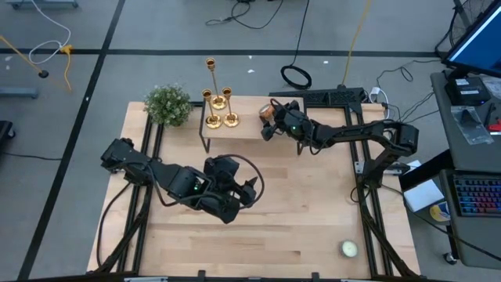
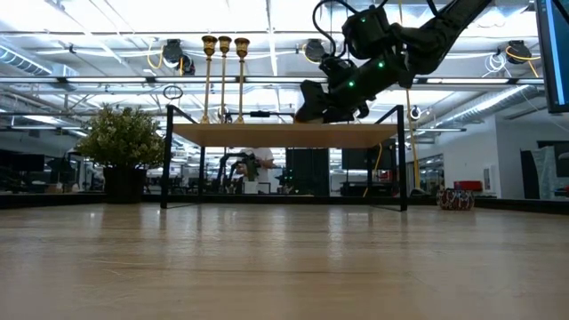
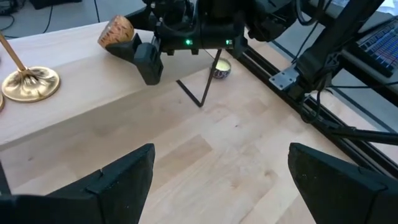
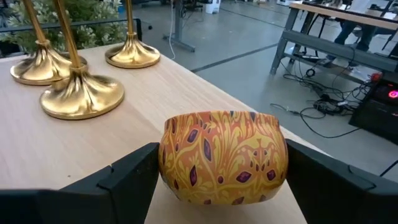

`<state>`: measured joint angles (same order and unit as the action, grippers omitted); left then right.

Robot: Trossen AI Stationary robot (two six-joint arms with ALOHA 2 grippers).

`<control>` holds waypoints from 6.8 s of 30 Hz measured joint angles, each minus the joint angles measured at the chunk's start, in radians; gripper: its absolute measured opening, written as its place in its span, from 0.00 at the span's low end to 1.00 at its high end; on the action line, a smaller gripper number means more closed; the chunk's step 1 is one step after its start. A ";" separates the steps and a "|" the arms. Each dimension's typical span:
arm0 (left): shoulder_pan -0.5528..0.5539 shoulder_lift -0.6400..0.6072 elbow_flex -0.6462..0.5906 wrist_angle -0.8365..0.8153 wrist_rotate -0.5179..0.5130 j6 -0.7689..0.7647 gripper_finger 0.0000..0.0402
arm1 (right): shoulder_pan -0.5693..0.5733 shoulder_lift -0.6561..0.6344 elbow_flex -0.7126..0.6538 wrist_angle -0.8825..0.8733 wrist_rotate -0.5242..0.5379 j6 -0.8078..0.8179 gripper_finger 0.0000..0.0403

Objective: Pick & Place candle stick holders
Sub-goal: Put the orange patterned scented candle on the shelf, then put the red patterned scented candle on the shelf

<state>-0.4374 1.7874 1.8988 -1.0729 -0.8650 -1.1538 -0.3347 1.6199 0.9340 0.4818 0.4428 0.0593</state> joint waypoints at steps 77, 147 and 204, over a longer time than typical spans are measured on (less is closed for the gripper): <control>0.106 0.000 0.000 -0.106 0.035 0.173 0.91 | 0.277 -0.838 0.000 -1.481 0.133 0.464 0.79; 0.012 -0.416 -1.026 0.865 0.161 0.100 0.91 | -0.498 -0.257 -0.101 -1.209 -0.258 0.579 0.79; 0.052 -0.415 -1.027 0.865 0.220 0.165 0.91 | -0.497 -0.323 -0.320 -0.931 -0.294 0.671 0.72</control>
<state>-0.3855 1.3724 0.8722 -0.2079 -0.6449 -0.9886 -0.8321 1.2966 0.6140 -0.4488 0.1486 0.7305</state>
